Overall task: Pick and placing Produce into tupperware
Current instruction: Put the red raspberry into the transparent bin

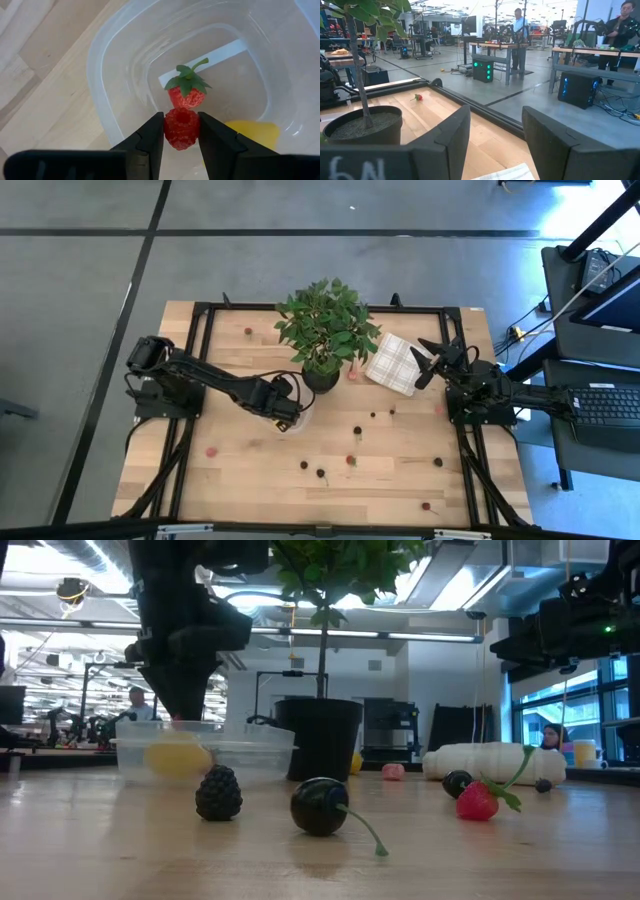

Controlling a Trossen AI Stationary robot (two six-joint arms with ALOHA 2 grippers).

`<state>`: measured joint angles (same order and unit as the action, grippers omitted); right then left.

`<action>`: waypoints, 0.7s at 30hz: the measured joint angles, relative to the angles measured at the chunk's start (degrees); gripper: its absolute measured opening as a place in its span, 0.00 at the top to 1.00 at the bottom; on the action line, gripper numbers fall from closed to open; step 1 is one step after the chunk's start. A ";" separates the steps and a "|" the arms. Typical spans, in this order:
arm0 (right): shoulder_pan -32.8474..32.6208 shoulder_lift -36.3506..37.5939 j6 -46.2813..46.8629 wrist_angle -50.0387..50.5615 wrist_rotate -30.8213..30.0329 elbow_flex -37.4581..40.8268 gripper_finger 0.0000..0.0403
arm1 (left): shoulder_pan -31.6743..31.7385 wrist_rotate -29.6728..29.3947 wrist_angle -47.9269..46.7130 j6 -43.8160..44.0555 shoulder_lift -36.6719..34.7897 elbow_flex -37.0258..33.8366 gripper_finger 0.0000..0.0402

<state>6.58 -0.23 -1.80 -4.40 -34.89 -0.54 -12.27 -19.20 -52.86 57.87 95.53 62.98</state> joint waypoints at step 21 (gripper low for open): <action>-0.01 0.00 0.01 0.00 0.00 0.00 0.55 | 0.00 0.28 0.00 0.45 0.00 0.00 0.74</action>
<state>6.57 -0.23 -1.79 -4.40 -34.88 -0.54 -12.27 -18.92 -52.86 58.31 95.53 62.98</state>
